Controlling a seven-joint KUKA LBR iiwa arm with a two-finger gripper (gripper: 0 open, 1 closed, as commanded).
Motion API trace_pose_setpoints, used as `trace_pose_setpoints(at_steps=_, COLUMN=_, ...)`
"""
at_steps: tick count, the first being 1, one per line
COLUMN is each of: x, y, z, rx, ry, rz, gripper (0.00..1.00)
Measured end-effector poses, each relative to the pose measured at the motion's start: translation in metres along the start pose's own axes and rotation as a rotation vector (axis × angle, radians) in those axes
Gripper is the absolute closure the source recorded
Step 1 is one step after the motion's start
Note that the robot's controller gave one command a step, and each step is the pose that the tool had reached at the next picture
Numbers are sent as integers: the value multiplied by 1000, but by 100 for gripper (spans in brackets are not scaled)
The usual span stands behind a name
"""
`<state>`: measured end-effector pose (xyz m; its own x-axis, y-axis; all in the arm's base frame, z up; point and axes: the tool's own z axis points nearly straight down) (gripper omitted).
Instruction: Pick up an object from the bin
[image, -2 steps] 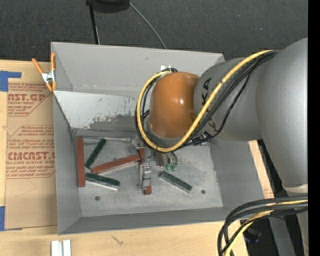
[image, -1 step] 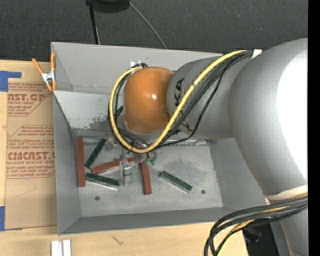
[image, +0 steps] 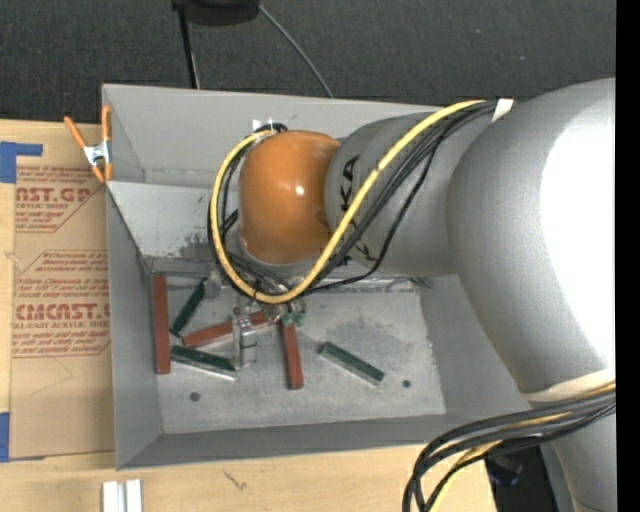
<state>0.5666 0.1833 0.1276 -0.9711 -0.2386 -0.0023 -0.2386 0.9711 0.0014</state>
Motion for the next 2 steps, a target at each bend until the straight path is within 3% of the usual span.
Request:
trace_pose_setpoints(at_steps=1, x=-3, y=-1, z=42, rx=0, ry=-1, rz=-287, gripper=0)
trace_pose_setpoints(at_steps=2, x=-3, y=-3, z=57, rx=0, ry=-1, rz=-82, gripper=100)
